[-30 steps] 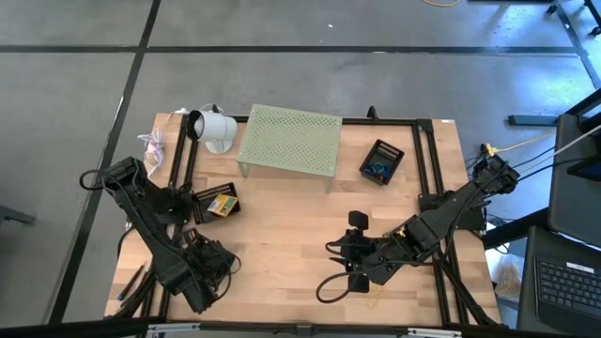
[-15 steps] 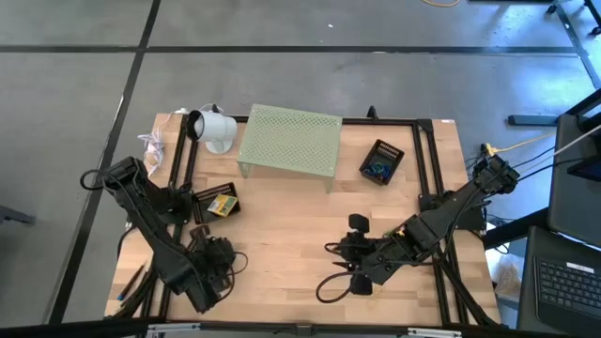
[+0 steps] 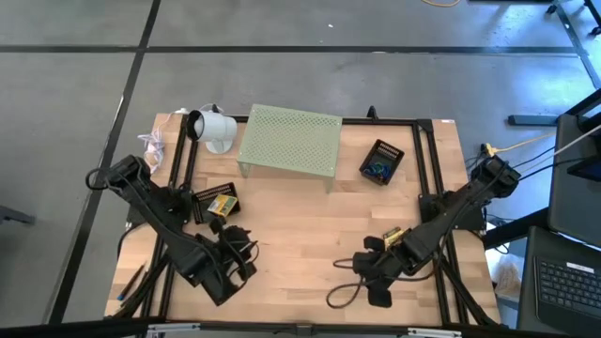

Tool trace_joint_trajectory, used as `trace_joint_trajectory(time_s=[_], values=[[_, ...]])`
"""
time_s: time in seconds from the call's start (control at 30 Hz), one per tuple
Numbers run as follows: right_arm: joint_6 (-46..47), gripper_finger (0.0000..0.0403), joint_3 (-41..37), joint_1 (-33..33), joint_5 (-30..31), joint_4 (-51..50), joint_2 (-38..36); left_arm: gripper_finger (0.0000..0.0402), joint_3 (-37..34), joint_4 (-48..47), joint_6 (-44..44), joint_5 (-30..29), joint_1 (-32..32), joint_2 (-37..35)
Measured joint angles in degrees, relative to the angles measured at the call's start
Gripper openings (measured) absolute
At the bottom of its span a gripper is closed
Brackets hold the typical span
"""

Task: Pick & Place Office Desk Supplies
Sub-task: Put the yellow rubber band into the bottom left black bin

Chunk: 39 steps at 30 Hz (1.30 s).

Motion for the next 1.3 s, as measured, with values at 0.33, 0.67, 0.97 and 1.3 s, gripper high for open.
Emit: trace_joint_trajectory(time_s=[0.33, 0.67, 0.97, 1.3], values=[[-9.46, 0.0155, -8.49, 4.31, 1.09, 13.98, 3.17, 0.0149, 0.00, 0.00, 0.94, -1.56, 1.79, 0.00], [-11.73, 0.0155, -8.27, 5.30, 2.67, 14.22, 11.39, 0.0148, 0.00, 0.22, 0.98, -1.67, 1.77, 0.00], [-13.84, 0.0103, -8.25, 5.50, 10.00, 15.24, 12.61, 0.0147, 0.00, 0.72, 1.02, -2.39, 1.77, 0.00], [-14.08, 0.0009, -8.25, 5.52, 12.87, 16.53, 12.76, 0.0146, 0.00, 1.09, 1.13, -2.37, 1.77, 0.00]])
